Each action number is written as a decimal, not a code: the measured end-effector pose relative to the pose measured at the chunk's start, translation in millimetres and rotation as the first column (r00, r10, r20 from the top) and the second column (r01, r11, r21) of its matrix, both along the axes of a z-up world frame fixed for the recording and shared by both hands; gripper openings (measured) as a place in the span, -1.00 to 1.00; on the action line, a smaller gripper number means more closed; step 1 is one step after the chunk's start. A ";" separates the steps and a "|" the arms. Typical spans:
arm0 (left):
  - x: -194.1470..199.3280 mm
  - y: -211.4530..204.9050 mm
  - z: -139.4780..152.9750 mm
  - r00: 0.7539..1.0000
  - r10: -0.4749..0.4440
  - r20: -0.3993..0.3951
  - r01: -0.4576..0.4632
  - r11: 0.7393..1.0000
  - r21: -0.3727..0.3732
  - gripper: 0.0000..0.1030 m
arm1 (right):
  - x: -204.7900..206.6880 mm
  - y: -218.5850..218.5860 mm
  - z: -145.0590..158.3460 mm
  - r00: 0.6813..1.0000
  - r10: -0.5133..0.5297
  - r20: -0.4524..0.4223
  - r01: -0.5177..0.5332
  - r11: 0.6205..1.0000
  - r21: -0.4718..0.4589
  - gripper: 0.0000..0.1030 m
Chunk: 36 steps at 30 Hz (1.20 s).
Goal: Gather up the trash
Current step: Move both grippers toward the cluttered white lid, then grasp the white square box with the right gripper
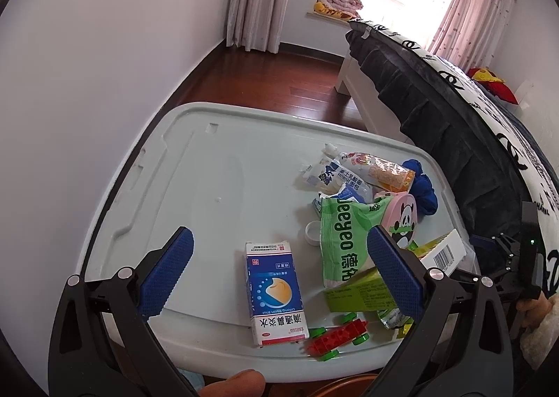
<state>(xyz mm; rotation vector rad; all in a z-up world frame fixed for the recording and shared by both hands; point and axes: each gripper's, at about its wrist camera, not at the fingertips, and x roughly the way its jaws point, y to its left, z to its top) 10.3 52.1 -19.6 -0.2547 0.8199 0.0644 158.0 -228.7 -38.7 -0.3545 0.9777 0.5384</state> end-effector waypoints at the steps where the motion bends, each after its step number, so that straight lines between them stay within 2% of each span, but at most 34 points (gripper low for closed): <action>1: 0.6 0.2 -0.5 1.000 0.003 -0.004 -0.003 1.000 0.000 0.89 | 1.5 1.3 -1.5 1.000 0.003 -0.001 -0.003 1.000 -0.003 0.91; 8: 0.3 0.2 -2.8 1.000 0.007 -0.010 -0.006 1.000 0.005 0.89 | 12.9 1.3 -16.8 0.998 0.004 -0.062 -0.003 1.000 0.014 0.89; 9: 0.3 0.2 -2.9 1.000 0.006 -0.010 -0.006 1.000 0.005 0.89 | 14.8 1.4 -20.2 0.997 0.001 -0.074 -0.001 1.000 0.011 0.76; 11: 0.3 0.0 -2.9 1.000 0.006 -0.012 -0.006 1.000 0.005 0.89 | 18.1 1.2 -30.0 0.993 0.000 -0.114 0.001 1.000 0.007 0.27; 12: 0.5 -0.1 -3.2 1.000 0.007 -0.015 -0.006 1.000 0.009 0.89 | 18.2 0.7 -32.8 0.993 -0.009 -0.120 0.009 1.000 0.002 0.24; 17: -2.2 6.7 0.4 0.999 0.036 0.000 -0.036 0.999 0.024 0.89 | 12.8 -2.4 -28.4 0.991 -0.033 -0.127 0.038 0.999 0.035 0.22; 22: -6.5 22.9 4.0 0.998 0.067 0.006 -0.067 0.998 0.009 0.89 | 5.4 -20.8 -4.2 0.991 -0.117 -0.070 0.123 0.989 0.087 0.22; 24: -8.1 26.6 4.1 0.998 0.062 0.008 -0.062 0.998 0.014 0.89 | -1.4 -30.6 11.6 0.985 -0.173 -0.022 0.174 0.981 0.090 0.22; 26: -8.4 26.7 2.0 0.999 0.050 0.001 -0.050 0.999 0.017 0.89 | -7.9 -38.8 23.5 0.980 -0.199 -0.011 0.199 0.973 0.120 0.23; 28: -5.7 19.9 -6.5 0.998 -0.014 -0.054 0.015 1.000 0.026 0.89 | -18.1 -45.3 37.8 0.975 -0.223 0.024 0.218 0.966 0.138 0.23; 30: -6.8 13.3 -12.7 0.993 -0.078 -0.084 0.077 0.997 -0.017 0.89 | -31.7 -47.9 47.8 0.973 -0.230 0.034 0.222 0.961 0.163 0.24; 31: -7.2 7.8 -17.9 0.981 -0.159 -0.110 0.148 0.984 -0.102 0.89 | -41.3 -48.4 52.6 0.971 -0.235 0.042 0.225 0.959 0.172 0.24; 32: -7.3 5.1 -20.9 0.973 -0.196 -0.123 0.177 0.973 -0.150 0.89 | -42.7 -50.3 56.5 0.970 -0.237 0.047 0.225 0.957 0.182 0.24; 35: -6.1 3.1 -31.1 0.955 -0.232 -0.185 0.180 0.949 -0.257 0.89 | -62.0 -53.8 61.7 0.968 -0.246 0.047 0.231 0.949 0.216 0.24; 36: -4.1 5.8 -35.9 0.950 -0.212 -0.227 0.149 0.952 -0.268 0.89 | -65.4 -53.0 61.6 0.969 -0.243 0.041 0.228 0.947 0.226 0.24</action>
